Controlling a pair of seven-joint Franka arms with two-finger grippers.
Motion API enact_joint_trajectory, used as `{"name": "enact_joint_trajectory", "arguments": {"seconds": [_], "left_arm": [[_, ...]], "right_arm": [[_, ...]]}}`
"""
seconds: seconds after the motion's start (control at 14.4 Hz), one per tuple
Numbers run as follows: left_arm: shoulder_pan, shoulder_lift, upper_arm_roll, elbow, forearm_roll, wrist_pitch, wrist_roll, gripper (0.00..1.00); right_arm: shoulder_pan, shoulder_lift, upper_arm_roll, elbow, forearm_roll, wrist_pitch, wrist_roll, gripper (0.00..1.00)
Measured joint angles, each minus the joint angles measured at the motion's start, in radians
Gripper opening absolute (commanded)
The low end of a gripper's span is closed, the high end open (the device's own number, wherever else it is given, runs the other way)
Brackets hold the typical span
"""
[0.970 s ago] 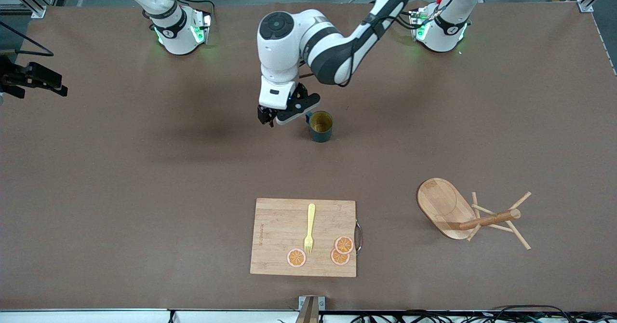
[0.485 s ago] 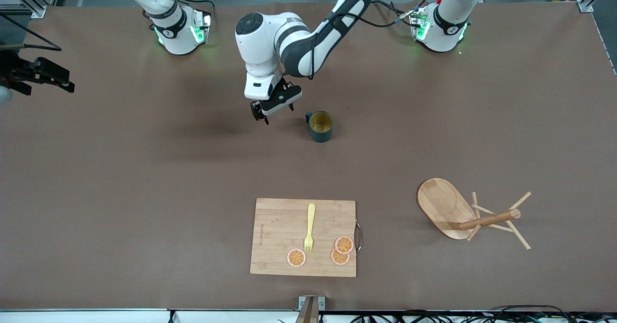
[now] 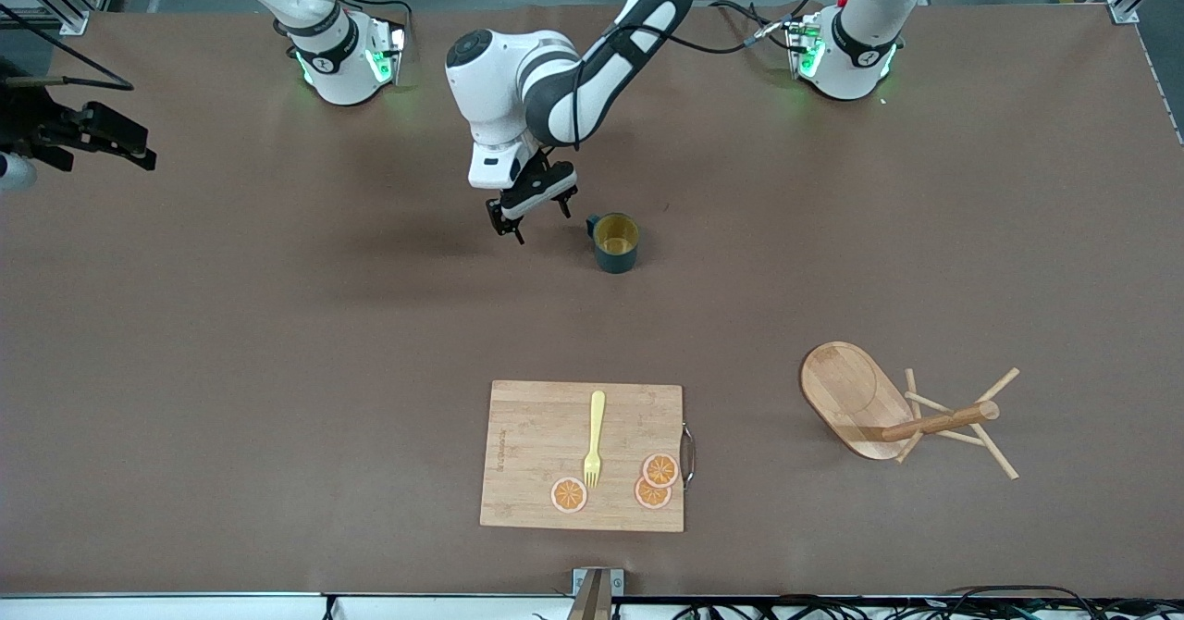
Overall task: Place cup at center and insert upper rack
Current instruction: 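Lower the left gripper over the mug and grasp its handle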
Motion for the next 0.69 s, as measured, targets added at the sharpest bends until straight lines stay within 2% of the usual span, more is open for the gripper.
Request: {"name": "enact_joint_trajectory", "arguments": {"seconds": [0.21, 0.55, 0.69], "left_arm": [[-0.028, 0.019, 0.002, 0.000, 0.052, -0.052, -0.096, 1.00], [-0.061, 0.089, 0.004, -0.001, 0.183, -0.114, -0.223, 1.00], [-0.066, 0.103, 0.006, 0.000, 0.198, -0.135, -0.238, 1.00]], "right_arm": [[-0.004, -0.033, 0.000, -0.001, 0.000, -0.026, 0.000, 1.00], [-0.005, -0.037, 0.001, -0.011, 0.000, -0.027, -0.017, 1.00], [-0.008, -0.037, -0.001, -0.013, 0.000, -0.027, -0.032, 1.00]]}}
